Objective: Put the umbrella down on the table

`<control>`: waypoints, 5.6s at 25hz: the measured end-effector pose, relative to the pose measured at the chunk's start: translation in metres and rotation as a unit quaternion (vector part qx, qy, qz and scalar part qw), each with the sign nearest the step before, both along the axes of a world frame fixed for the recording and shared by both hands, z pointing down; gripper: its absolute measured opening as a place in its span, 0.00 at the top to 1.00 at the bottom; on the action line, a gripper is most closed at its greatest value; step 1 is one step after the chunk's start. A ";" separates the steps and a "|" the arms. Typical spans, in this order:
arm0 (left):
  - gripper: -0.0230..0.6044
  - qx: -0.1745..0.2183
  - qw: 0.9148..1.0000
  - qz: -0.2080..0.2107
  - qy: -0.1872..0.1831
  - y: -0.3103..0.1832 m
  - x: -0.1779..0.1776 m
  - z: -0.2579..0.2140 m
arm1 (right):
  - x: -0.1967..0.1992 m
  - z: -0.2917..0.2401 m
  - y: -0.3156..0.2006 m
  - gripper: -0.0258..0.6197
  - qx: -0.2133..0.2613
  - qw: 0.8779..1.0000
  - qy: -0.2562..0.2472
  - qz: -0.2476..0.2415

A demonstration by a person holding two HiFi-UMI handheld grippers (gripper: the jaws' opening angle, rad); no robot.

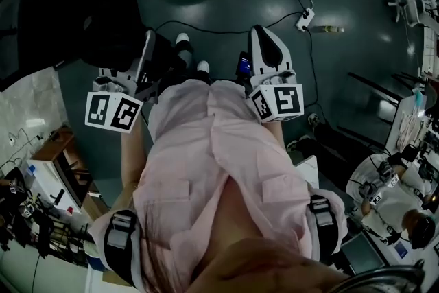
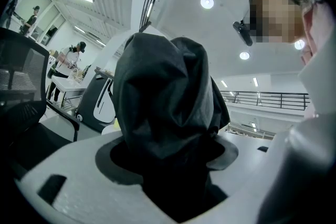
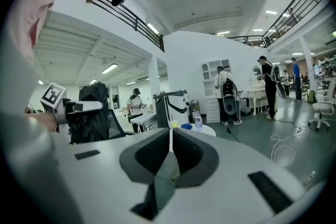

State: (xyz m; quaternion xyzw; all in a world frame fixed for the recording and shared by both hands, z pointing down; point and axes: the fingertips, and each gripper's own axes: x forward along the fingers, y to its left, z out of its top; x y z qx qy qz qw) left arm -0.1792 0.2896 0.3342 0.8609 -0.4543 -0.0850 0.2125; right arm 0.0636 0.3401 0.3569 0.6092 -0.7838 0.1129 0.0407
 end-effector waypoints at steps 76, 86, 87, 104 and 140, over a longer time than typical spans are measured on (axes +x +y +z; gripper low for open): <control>0.45 -0.046 0.997 -0.035 -0.053 -0.463 0.045 0.016 | 0.056 0.004 -0.486 0.90 -0.041 0.999 -0.003 -0.022; 0.45 -0.077 0.992 -0.011 -0.095 -0.471 0.055 0.040 | 0.065 0.007 -0.502 0.90 -0.048 0.999 -0.004 -0.024; 0.45 -0.082 0.991 -0.007 -0.104 -0.473 0.057 0.045 | 0.066 0.006 -0.504 0.90 -0.048 0.998 -0.004 -0.026; 0.45 -0.273 0.899 0.171 -0.297 -0.537 0.155 0.282 | 0.098 0.023 -0.519 0.90 -0.081 0.997 -0.006 -0.004; 0.44 -0.359 0.820 0.214 -0.390 -0.531 0.170 0.364 | 0.101 0.029 -0.531 0.90 -0.086 0.996 -0.010 -0.035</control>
